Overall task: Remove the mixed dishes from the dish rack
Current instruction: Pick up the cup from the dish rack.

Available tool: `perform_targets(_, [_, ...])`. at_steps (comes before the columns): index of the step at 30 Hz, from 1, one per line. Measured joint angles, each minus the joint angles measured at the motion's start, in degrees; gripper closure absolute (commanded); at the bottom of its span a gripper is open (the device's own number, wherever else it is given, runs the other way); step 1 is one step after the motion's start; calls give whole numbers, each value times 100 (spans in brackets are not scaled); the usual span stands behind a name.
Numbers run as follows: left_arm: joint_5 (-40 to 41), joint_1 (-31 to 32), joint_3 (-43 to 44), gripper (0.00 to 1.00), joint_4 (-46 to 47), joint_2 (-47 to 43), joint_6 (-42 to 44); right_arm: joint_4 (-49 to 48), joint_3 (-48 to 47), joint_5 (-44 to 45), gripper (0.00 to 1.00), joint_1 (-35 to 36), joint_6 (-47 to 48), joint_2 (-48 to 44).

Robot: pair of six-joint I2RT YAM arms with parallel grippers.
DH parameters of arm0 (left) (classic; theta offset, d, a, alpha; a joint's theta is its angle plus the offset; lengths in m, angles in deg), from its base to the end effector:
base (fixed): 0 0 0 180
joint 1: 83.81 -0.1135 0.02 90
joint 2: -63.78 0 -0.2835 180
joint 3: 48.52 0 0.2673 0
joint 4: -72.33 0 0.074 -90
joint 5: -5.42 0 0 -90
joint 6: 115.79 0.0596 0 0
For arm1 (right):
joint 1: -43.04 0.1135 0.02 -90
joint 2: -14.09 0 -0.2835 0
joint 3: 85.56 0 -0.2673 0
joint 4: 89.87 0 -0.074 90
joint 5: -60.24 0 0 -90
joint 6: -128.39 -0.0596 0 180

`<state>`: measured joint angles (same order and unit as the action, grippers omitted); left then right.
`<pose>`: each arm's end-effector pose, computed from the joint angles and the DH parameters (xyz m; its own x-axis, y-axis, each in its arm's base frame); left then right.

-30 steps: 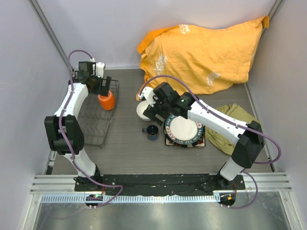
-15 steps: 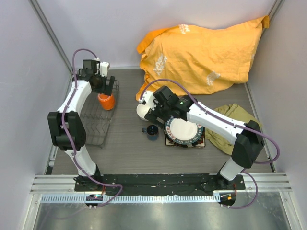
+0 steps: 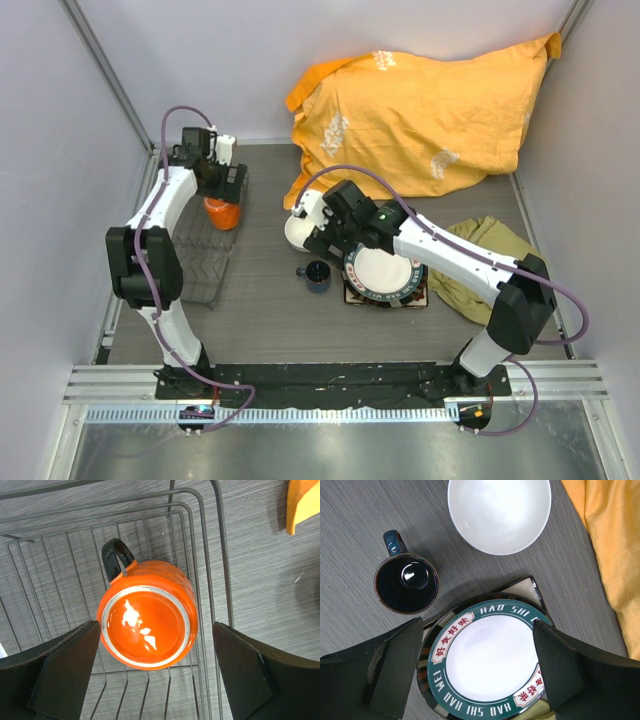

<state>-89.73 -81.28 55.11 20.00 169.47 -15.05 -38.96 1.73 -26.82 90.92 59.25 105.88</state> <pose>0.4408 -0.0248 0.2684 -0.7801 0.2202 -0.5857 0.2459 0.9686 0.0368 0.2584 0.2813 0.2989 -0.2241 -0.7781 -0.5868 -0.8545 0.4465 -0.2656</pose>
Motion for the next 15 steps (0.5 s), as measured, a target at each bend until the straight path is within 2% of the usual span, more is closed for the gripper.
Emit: perform_targets(15, [258, 0, 33, 1, 11, 262, 42, -50, 146, -2, 5, -4, 2, -44])
